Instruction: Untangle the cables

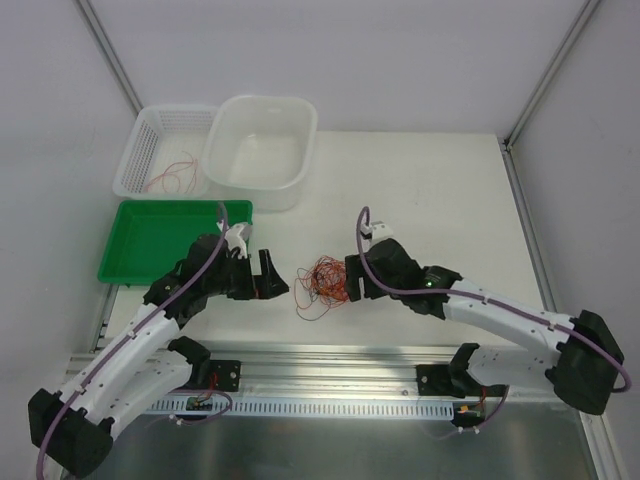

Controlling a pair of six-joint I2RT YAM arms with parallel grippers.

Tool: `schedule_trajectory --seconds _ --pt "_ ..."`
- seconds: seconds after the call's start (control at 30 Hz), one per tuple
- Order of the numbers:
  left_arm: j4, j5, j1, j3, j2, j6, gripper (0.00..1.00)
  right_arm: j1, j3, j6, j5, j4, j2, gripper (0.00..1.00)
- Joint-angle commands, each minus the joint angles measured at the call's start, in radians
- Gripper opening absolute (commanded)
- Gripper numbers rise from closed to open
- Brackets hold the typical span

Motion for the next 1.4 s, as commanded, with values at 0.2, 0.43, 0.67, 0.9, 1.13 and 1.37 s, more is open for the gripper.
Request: schedule_trajectory --seconds 0.2,0.43,0.67,0.9,1.13,1.37 --pt "0.085 -0.324 -0.261 0.091 0.218 -0.152 0.99 0.008 0.069 -0.02 0.006 0.251 0.308 0.72" --pt "0.096 -0.488 -0.398 0.191 0.389 -0.175 0.99 0.006 -0.01 -0.006 0.06 0.263 0.309 0.19" --pt "0.125 -0.52 -0.441 0.263 0.513 -0.181 0.9 0.003 -0.124 -0.023 0.081 0.263 0.196 0.01" --pt "0.176 -0.514 -0.478 0.283 0.614 -0.197 0.78 0.005 -0.179 -0.021 0.067 0.305 0.139 0.01" --pt "0.217 -0.5 -0.479 0.308 0.679 -0.155 0.69 0.005 -0.208 -0.035 0.043 0.32 0.093 0.01" --pt "0.272 -0.48 -0.479 0.303 0.706 -0.02 0.56 0.003 -0.23 -0.048 0.006 0.319 0.044 0.01"
